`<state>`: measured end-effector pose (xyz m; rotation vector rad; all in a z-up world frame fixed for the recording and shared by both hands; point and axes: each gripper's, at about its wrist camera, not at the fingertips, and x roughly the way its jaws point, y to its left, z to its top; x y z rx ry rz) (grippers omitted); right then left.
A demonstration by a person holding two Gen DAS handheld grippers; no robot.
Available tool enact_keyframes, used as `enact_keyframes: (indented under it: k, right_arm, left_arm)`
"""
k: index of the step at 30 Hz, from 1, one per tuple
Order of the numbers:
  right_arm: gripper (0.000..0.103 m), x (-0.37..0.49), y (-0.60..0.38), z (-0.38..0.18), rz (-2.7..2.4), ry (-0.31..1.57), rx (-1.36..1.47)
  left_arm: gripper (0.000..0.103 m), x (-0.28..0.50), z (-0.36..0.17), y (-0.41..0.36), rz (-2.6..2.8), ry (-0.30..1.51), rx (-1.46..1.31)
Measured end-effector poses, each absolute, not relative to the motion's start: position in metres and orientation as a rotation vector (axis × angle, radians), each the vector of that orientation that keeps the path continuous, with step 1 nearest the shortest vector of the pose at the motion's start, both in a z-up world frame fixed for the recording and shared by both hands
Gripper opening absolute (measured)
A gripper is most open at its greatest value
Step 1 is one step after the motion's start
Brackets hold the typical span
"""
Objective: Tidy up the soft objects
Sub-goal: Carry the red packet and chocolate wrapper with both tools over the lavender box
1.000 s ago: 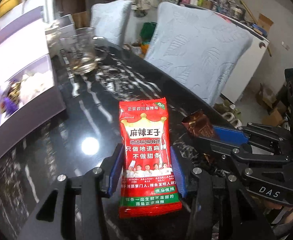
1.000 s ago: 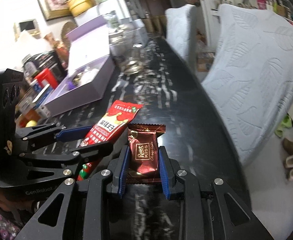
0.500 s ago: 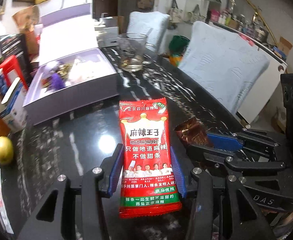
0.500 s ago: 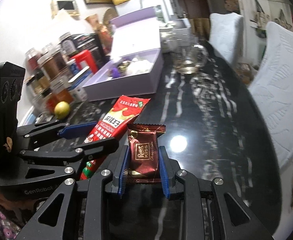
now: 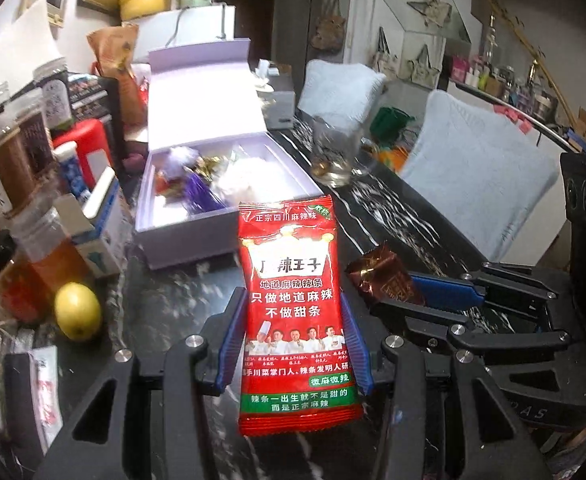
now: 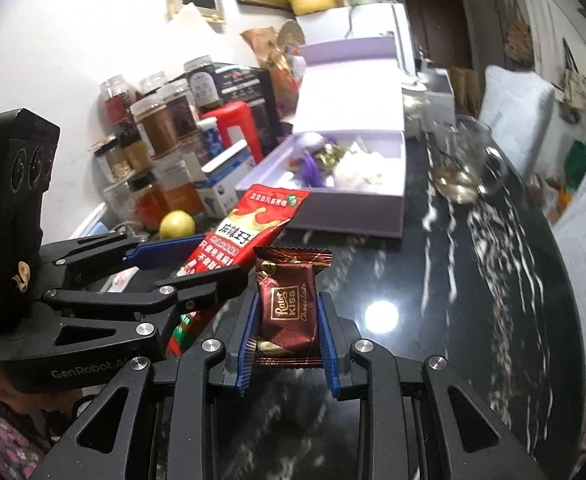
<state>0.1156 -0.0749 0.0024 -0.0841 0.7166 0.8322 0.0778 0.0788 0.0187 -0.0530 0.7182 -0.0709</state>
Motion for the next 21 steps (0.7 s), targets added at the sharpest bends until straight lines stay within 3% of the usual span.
enact_keyframes:
  k: [21]
  right_arm:
    - [0.028,0.155,-0.029,0.065,0.841,0.572,-0.106]
  left_arm:
    - [0.046,0.112,0.072,0.130,-0.036,0.527,-0.040]
